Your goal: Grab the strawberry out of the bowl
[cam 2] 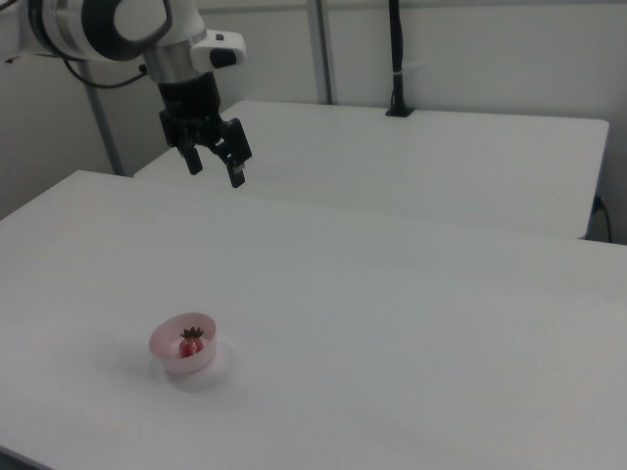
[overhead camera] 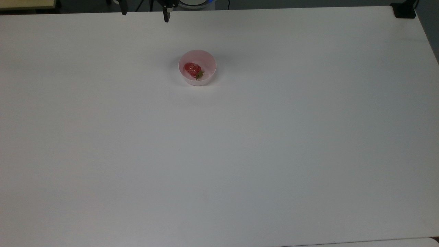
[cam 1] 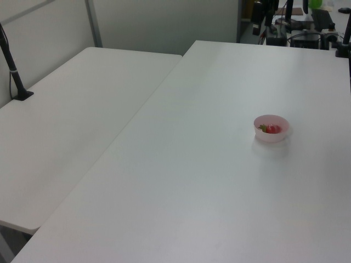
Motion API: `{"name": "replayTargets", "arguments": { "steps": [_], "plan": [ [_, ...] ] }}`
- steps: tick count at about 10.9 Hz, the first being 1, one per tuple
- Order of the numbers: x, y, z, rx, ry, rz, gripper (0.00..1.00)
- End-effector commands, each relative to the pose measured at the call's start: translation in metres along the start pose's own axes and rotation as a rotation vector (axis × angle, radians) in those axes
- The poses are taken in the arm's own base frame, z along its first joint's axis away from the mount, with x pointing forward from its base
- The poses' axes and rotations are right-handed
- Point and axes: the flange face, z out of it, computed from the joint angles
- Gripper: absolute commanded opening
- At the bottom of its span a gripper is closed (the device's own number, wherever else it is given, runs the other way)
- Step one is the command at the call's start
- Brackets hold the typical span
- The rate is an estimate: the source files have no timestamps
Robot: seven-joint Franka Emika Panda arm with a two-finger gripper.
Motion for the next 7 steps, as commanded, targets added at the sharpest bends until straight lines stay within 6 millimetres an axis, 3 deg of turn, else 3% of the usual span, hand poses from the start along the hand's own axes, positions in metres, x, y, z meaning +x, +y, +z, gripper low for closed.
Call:
{"name": "replayTargets", "arguments": {
  "steps": [1, 3, 5, 6, 7],
  "plan": [
    [-0.006, 0.004, 0.041, -0.012, -0.11, -0.405, 1.0],
    [-0.015, 0.002, 0.081, -0.063, -0.195, -0.455, 1.0],
    [-0.032, -0.023, 0.129, -0.066, -0.265, -0.517, 1.0],
    [-0.042, -0.027, 0.152, -0.062, -0.296, -0.531, 0.96],
    [-0.049, -0.045, 0.165, -0.062, -0.304, -0.566, 0.91]
  ]
}}
